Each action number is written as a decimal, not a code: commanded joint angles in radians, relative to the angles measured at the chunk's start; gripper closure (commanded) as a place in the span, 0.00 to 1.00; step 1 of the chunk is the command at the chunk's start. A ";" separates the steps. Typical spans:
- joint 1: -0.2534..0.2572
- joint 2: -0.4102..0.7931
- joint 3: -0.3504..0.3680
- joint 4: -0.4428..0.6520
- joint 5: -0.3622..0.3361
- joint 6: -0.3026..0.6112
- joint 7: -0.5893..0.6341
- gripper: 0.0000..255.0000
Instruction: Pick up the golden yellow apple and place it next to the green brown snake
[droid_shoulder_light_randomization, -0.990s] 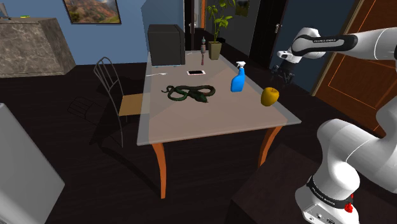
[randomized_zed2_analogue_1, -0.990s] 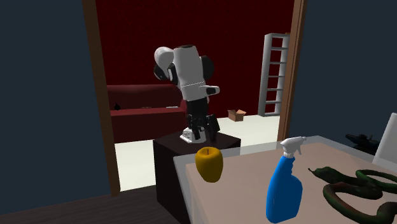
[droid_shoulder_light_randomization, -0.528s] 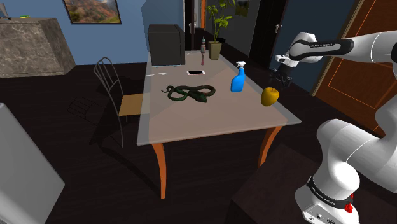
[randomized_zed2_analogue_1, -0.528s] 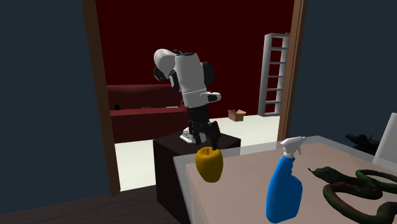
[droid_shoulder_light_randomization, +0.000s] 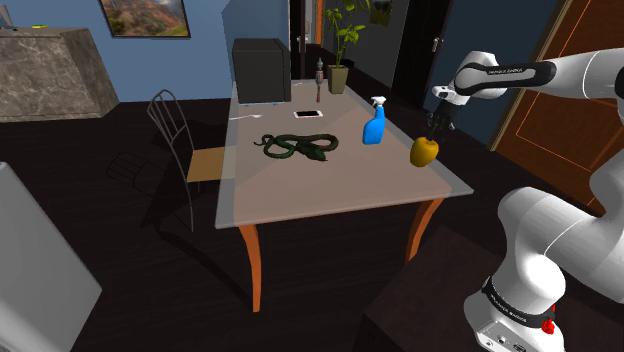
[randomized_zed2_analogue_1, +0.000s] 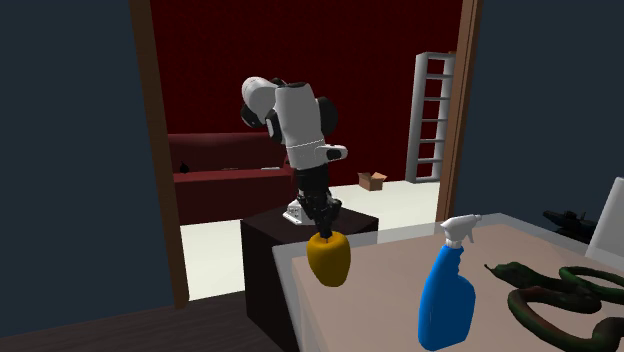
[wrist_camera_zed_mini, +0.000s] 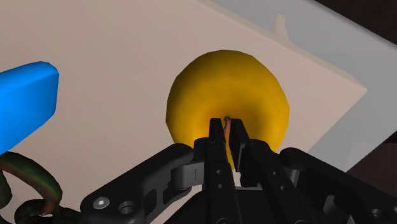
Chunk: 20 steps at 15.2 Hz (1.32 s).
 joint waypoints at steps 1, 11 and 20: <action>0.000 0.000 0.000 0.000 0.000 0.000 0.000 1.00; -0.013 0.020 0.035 0.035 0.027 -0.051 -0.008 1.00; -0.022 0.053 0.086 0.114 0.071 -0.147 -0.020 1.00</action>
